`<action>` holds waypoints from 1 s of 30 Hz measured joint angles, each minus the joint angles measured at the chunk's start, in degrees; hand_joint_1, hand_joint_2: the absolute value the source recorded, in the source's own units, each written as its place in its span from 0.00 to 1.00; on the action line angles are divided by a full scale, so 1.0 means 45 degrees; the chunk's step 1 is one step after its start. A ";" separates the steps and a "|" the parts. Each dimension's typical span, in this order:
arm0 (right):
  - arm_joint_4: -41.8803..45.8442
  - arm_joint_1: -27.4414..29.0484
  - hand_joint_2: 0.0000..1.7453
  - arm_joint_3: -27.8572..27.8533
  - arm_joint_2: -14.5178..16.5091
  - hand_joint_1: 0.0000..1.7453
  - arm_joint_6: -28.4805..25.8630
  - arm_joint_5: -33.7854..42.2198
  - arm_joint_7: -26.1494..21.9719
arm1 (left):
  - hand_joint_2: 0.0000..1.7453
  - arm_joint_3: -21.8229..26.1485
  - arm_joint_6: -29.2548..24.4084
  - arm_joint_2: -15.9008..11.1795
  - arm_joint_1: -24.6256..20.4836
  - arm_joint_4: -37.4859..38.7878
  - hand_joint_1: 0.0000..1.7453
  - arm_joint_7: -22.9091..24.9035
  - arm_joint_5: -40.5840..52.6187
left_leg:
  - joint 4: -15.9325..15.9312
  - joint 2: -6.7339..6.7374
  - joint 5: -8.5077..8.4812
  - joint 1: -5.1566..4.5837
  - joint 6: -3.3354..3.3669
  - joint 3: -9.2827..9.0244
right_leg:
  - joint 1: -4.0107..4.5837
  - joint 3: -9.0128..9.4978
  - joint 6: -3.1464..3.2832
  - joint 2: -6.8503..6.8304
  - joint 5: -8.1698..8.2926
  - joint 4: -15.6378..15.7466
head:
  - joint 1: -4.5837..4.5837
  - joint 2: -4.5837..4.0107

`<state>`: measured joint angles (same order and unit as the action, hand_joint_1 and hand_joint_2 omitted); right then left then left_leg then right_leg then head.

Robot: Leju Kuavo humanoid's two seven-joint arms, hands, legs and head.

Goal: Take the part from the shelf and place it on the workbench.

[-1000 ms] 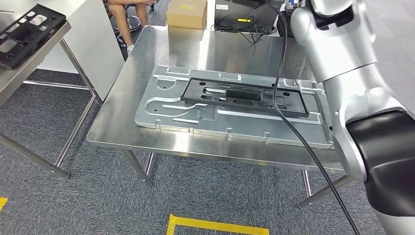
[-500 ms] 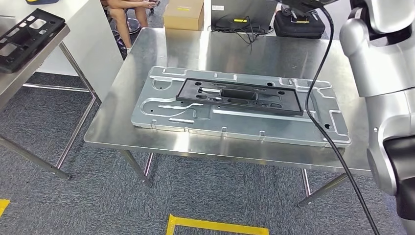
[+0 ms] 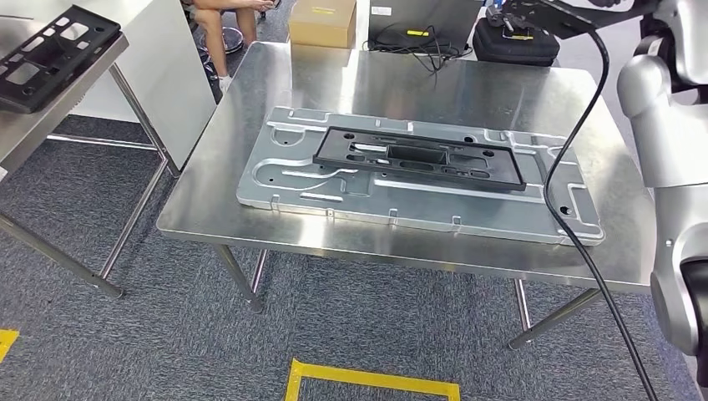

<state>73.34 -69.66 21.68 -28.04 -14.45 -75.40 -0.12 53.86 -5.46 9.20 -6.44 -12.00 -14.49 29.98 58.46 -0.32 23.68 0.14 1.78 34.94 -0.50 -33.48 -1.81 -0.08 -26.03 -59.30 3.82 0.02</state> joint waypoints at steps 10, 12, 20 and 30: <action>0.0140 0.0376 0.00 -0.0205 -0.0153 0.00 -0.0005 0.0103 0.0012 | 0.00 0.0029 -0.0005 -0.0004 0.0017 0.0000 0.00 0.0015 -0.0008 | 0.3636 0.0005 0.2011 0.0022 -0.0492 0.1424 | -0.0044 -0.0225 0.0520 -0.0043 0.0443 0.0403 | 0.0006 0.0000; 0.0145 0.0474 0.00 -0.0235 -0.0189 0.00 -0.0007 0.0119 0.0013 | 0.00 0.0036 -0.0004 -0.0005 0.0016 0.0000 0.00 0.0021 -0.0009 | 0.2958 0.0005 0.1579 0.0021 -0.0472 0.0894 | -0.0042 -0.0310 0.0488 -0.0041 0.0484 0.0334 | 0.0006 0.0000; 0.0328 0.0724 0.00 -0.0545 -0.0444 0.00 -0.0089 0.0271 0.0004 | 0.00 0.0052 0.0015 -0.0018 0.0016 0.0000 0.00 0.0017 -0.0004 | -0.0055 0.0009 0.0420 -0.0021 -0.0006 -0.0536 | -0.0020 -0.0602 0.0011 -0.0043 0.0556 0.0124 | 0.0005 0.0000; 0.0788 0.2045 0.00 -0.1442 -0.0602 0.00 -0.0448 -0.0192 -0.0005 | 0.00 0.0053 0.0106 -0.0019 -0.0028 0.0000 0.00 0.0075 0.0046 | -0.0032 0.0009 -0.0236 -0.0001 -0.0001 0.0189 | -0.0070 0.0039 -0.0124 0.0005 -0.0378 -0.0416 | 0.0004 0.0000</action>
<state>76.89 -60.46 15.19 -30.75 -16.46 -76.26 -0.14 54.10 -4.99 9.11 -6.57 -12.00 -14.15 30.19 58.32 -0.28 22.62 0.13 1.78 35.79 -0.81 -33.31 -2.37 -0.05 -27.73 -61.17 3.84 0.02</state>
